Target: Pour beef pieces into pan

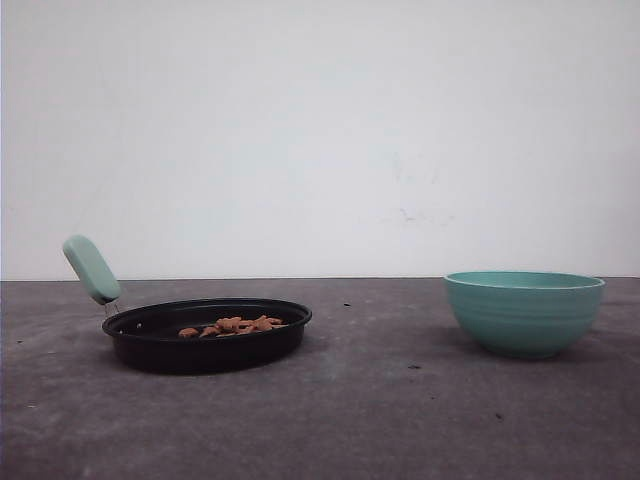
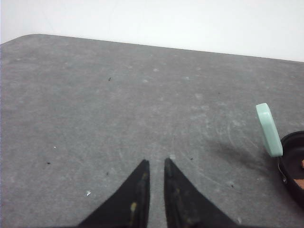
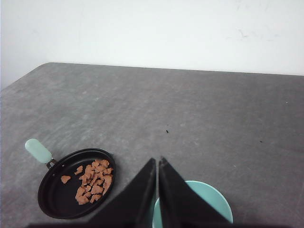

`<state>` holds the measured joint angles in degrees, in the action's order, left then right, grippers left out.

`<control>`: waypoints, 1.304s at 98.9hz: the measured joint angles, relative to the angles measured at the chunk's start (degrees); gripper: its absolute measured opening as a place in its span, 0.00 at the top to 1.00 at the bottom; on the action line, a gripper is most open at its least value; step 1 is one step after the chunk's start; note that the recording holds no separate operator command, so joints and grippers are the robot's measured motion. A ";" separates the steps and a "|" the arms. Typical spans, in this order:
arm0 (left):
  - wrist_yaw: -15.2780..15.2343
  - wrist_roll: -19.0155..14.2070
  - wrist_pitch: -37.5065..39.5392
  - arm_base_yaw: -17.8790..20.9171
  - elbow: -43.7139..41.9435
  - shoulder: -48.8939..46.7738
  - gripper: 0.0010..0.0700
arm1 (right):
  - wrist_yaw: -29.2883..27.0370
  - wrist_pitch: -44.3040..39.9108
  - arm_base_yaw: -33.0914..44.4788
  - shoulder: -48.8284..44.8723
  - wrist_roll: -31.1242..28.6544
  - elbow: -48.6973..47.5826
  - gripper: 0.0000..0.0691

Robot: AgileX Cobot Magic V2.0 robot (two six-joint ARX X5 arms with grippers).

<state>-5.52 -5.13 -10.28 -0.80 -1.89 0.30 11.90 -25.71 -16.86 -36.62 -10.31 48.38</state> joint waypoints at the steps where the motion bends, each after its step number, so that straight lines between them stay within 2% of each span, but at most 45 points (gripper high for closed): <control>1: 0.02 0.00 -0.02 0.00 0.00 0.00 0.97 | 0.00 0.00 0.00 0.00 0.00 0.00 0.99; 49: 0.00 0.00 -0.02 0.00 0.00 0.00 0.97 | -0.22 0.02 0.00 0.00 0.50 0.00 0.99; 57: 0.00 0.00 -0.02 0.00 0.00 0.00 0.97 | -3.72 0.28 0.00 0.00 2.62 0.00 0.99; 74: 0.02 0.00 -0.02 0.00 0.00 0.00 0.97 | -17.59 1.05 2.01 1.44 5.73 0.00 0.99; 88: 0.00 0.02 -0.02 0.00 0.00 0.00 0.97 | -18.62 1.90 7.39 4.11 8.57 -1.53 0.99; 105: 0.02 0.02 -0.02 0.00 0.00 0.00 0.97 | -17.66 7.32 12.94 9.42 13.18 -9.40 0.99; 129: 0.02 0.00 -0.02 0.00 0.00 0.00 0.97 | -14.86 16.98 16.70 22.56 14.80 -27.52 0.99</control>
<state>-5.50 -5.13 -10.31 -0.80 -1.89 0.30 -2.96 -8.73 -0.16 -14.06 4.49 20.86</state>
